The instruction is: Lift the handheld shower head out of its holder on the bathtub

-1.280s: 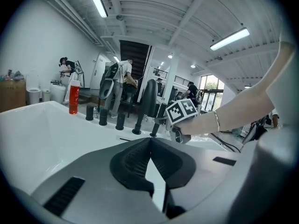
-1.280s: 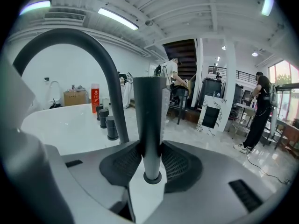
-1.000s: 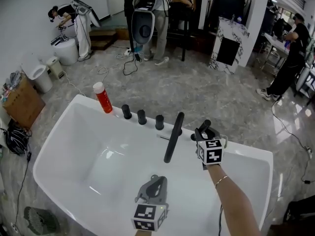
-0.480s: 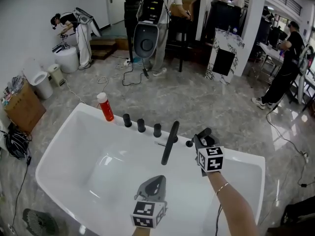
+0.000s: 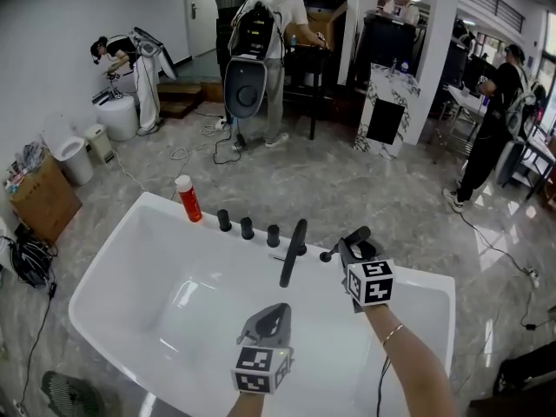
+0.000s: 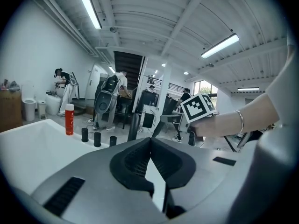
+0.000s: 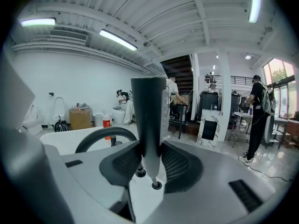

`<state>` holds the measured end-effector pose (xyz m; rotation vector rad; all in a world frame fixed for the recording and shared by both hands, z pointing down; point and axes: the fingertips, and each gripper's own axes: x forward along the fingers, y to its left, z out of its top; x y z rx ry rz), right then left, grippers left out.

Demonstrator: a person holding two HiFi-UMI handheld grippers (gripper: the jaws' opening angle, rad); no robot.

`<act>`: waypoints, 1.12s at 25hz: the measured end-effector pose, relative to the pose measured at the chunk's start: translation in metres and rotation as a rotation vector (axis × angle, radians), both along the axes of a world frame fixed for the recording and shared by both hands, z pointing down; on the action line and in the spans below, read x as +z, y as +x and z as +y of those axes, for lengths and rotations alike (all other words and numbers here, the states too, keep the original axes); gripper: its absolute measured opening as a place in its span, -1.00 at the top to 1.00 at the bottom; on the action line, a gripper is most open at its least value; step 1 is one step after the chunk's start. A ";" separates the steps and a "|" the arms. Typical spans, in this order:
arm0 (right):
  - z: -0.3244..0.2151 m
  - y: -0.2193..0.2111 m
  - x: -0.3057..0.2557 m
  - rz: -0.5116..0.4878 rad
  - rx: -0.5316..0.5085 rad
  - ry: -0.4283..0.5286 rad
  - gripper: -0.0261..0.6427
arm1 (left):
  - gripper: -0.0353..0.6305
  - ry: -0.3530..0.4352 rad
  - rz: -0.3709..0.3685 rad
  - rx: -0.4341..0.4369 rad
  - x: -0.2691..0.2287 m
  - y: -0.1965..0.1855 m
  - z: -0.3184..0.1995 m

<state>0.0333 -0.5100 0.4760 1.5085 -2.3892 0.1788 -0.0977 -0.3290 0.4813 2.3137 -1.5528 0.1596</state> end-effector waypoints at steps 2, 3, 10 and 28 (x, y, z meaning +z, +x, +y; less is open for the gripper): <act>0.010 0.000 -0.016 -0.002 -0.008 0.014 0.52 | 0.83 0.010 -0.004 0.002 -0.010 0.002 0.006; 0.015 -0.001 -0.023 -0.003 -0.011 0.022 0.52 | 0.83 0.013 -0.008 0.004 -0.015 0.003 0.008; 0.058 0.006 -0.066 -0.028 -0.028 0.061 0.52 | 0.83 0.022 -0.028 0.016 -0.042 0.009 0.031; 0.158 0.023 -0.152 -0.061 -0.041 0.123 0.52 | 0.83 0.083 -0.062 0.032 -0.108 0.028 0.096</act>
